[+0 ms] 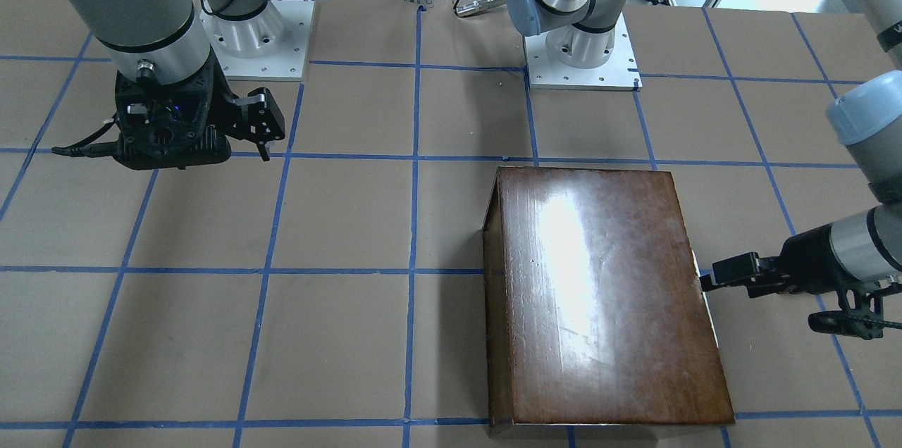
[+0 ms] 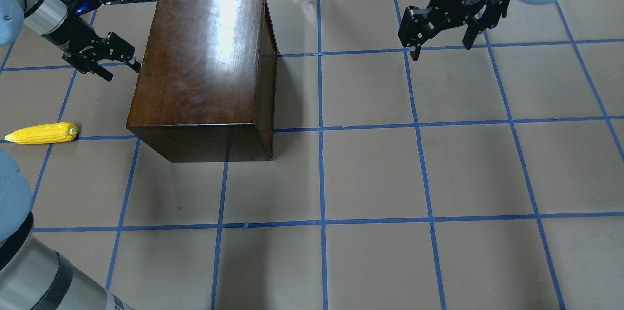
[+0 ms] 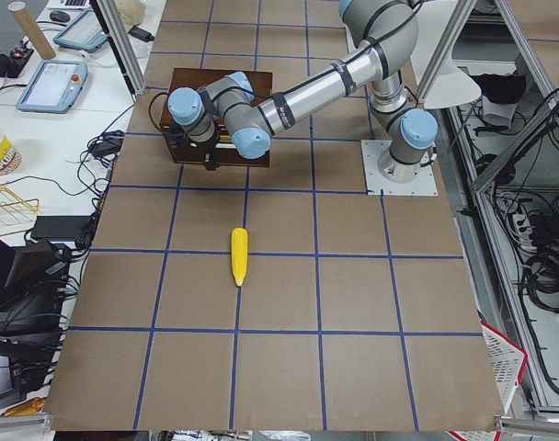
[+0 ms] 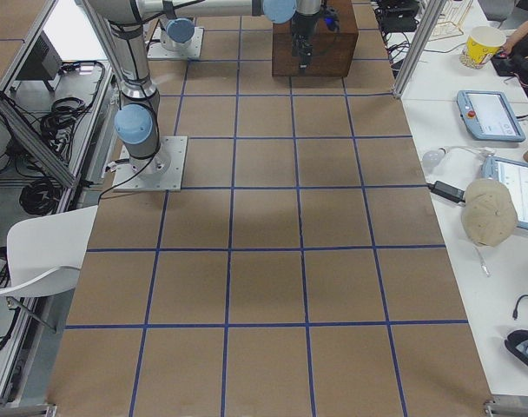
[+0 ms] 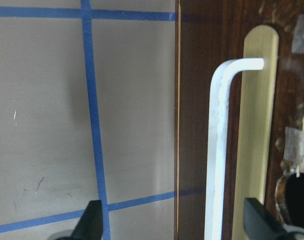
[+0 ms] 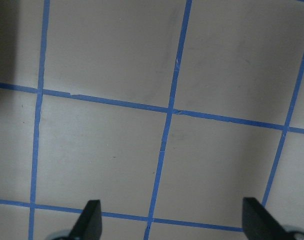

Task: Open drawer and put corn inside
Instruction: 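Hook the left gripper onto the white drawer handle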

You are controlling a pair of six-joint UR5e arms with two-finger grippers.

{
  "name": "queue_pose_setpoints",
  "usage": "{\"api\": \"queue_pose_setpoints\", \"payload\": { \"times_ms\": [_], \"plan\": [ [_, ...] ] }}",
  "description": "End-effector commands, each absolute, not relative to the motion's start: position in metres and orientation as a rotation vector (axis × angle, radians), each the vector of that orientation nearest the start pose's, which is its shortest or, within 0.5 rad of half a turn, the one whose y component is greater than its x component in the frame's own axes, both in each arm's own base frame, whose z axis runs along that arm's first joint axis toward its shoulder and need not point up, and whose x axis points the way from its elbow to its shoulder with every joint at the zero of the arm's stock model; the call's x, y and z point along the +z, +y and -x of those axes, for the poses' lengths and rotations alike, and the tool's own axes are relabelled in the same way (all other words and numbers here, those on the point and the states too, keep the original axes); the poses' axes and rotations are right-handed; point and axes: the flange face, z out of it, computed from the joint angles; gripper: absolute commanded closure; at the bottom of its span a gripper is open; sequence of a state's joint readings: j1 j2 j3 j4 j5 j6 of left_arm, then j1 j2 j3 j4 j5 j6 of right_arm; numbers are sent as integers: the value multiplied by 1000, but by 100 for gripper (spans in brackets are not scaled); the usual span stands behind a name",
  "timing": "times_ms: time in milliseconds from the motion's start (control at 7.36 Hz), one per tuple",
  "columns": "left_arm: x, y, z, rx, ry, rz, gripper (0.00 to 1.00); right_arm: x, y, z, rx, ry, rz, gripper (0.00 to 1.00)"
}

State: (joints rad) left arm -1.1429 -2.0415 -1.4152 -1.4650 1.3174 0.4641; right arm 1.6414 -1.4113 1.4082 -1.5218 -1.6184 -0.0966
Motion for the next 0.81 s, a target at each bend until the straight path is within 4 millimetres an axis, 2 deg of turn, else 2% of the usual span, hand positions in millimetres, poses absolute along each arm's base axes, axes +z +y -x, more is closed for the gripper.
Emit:
{"api": "queue_pose_setpoints", "payload": {
  "times_ms": [0,407,679],
  "plan": [
    [292,-650,-122,144,3459,-6,0,479,-544,-167,74,3176,268,0],
    [291,-649,-122,153,3461,9,0,479,-544,-167,72,3176,268,0],
    [278,-651,-122,167,3466,11,0,479,-544,-167,74,3176,268,0]
  ]
}}
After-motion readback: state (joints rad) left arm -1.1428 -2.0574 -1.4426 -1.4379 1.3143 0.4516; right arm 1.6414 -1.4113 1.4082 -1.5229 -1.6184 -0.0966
